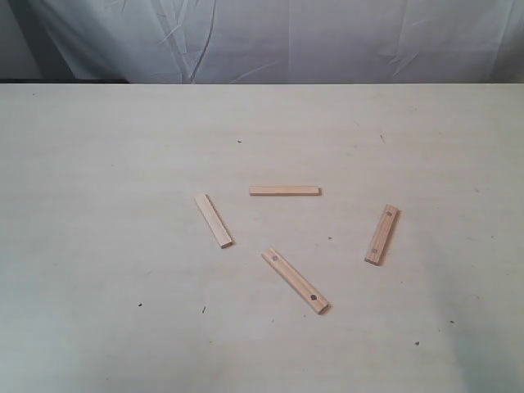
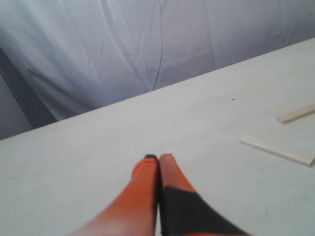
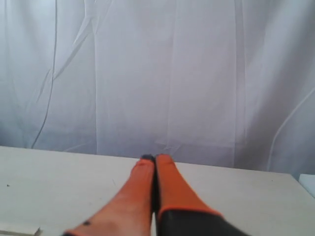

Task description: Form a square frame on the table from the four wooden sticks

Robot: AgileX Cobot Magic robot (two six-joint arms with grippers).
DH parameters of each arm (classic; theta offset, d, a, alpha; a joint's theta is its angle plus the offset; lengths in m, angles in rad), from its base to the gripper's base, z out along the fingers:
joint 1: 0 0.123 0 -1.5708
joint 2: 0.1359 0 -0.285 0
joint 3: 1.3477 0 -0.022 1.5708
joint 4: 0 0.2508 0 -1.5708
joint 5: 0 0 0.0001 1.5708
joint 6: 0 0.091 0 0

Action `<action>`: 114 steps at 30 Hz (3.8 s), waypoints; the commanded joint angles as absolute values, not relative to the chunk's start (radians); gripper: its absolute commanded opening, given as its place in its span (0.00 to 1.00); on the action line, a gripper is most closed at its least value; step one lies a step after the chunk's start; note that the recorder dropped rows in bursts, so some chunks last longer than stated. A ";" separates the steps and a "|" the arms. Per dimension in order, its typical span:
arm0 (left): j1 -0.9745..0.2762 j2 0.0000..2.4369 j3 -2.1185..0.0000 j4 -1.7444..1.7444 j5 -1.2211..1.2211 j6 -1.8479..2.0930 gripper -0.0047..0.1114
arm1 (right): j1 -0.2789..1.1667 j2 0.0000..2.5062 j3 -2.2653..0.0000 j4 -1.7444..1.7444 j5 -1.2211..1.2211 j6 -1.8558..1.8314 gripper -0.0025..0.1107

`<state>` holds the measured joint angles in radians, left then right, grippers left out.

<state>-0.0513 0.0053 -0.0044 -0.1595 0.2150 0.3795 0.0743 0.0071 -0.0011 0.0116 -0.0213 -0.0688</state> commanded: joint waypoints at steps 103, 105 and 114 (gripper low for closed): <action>-0.102 1.663 -0.984 -0.583 0.496 0.205 0.04 | 0.531 2.140 -1.444 0.076 0.789 0.388 0.02; -0.102 1.663 -0.984 -0.583 0.496 0.205 0.04 | 0.531 2.139 -1.444 0.074 0.786 0.398 0.02; -0.102 1.705 -0.984 -0.614 0.511 0.205 0.04 | 0.531 2.139 -1.444 -0.019 0.786 0.505 0.04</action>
<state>-0.0964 1.6769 -0.9865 -0.5838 0.5070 0.2025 0.5325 2.1489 -1.4409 0.0347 0.7923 0.4370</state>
